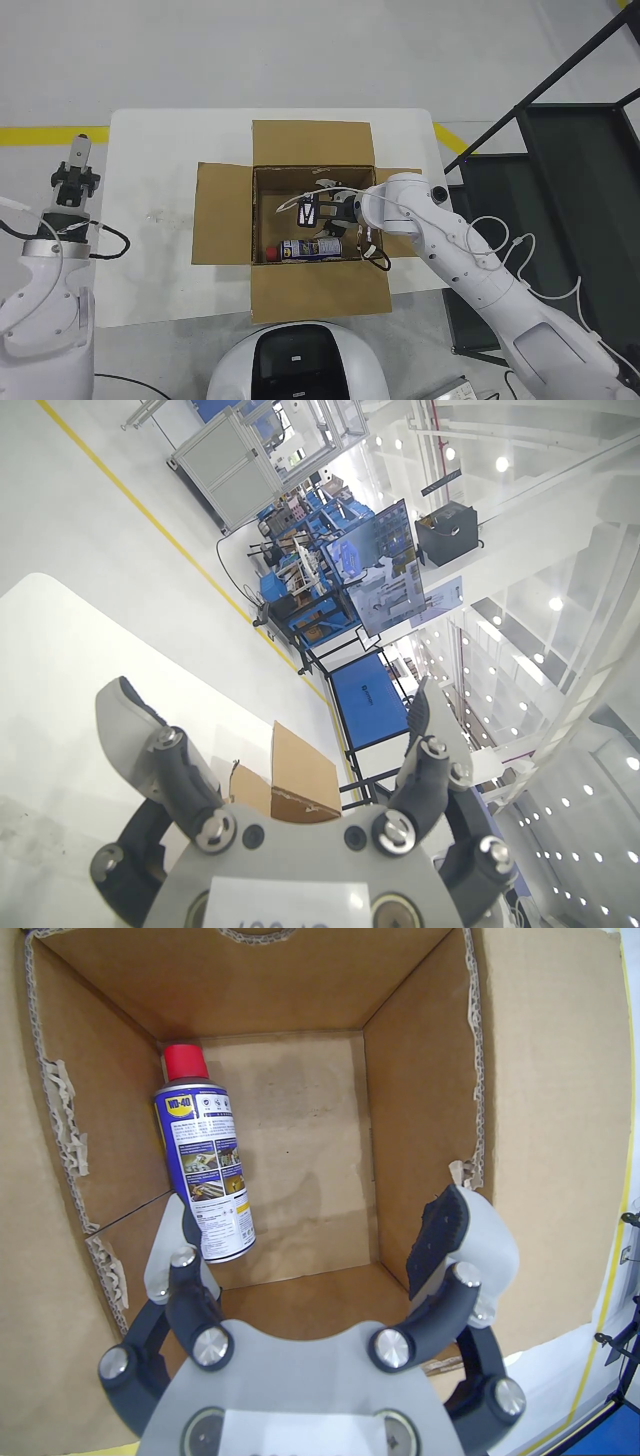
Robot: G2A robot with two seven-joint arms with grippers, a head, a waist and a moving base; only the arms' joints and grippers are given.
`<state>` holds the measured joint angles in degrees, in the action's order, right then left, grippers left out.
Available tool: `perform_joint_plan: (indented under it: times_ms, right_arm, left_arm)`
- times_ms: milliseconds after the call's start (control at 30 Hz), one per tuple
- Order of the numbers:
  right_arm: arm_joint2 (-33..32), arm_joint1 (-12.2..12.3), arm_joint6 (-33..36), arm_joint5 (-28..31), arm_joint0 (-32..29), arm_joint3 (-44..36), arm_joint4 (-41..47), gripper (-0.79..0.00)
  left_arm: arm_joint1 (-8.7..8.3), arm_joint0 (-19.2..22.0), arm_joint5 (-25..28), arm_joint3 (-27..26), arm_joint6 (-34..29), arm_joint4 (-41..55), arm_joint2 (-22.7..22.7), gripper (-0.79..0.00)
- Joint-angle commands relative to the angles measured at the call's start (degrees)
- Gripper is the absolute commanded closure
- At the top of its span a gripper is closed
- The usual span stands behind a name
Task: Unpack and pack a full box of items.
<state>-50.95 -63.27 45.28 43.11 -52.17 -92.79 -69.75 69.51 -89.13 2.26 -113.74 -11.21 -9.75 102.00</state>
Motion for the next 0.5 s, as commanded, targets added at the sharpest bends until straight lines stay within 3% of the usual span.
perform_joint_plan:
  times_ms: [0,200,300,467]
  right_arm:
    - [-0.08,0.00,-0.04,0.00,-0.07,-0.01,-0.01,-0.785]
    - [-0.08,0.00,-0.04,0.00,-0.07,-0.01,-0.01,-0.785]
    - [-1.63,0.23,-4.73,0.73,-0.75,-0.40,1.52,-0.785]
    - [-8.01,1.82,-13.86,8.32,-3.49,-0.18,5.46,-0.785]
  left_arm:
    - [0.00,-0.01,0.01,-0.01,0.01,0.01,0.01,-0.785]
    - [0.00,-0.01,0.01,-0.01,0.01,0.01,0.01,-0.785]
    - [0.00,-0.01,0.01,-0.01,0.01,0.01,0.01,-0.785]
    - [0.00,-0.01,0.01,-0.01,0.01,0.01,0.01,-0.785]
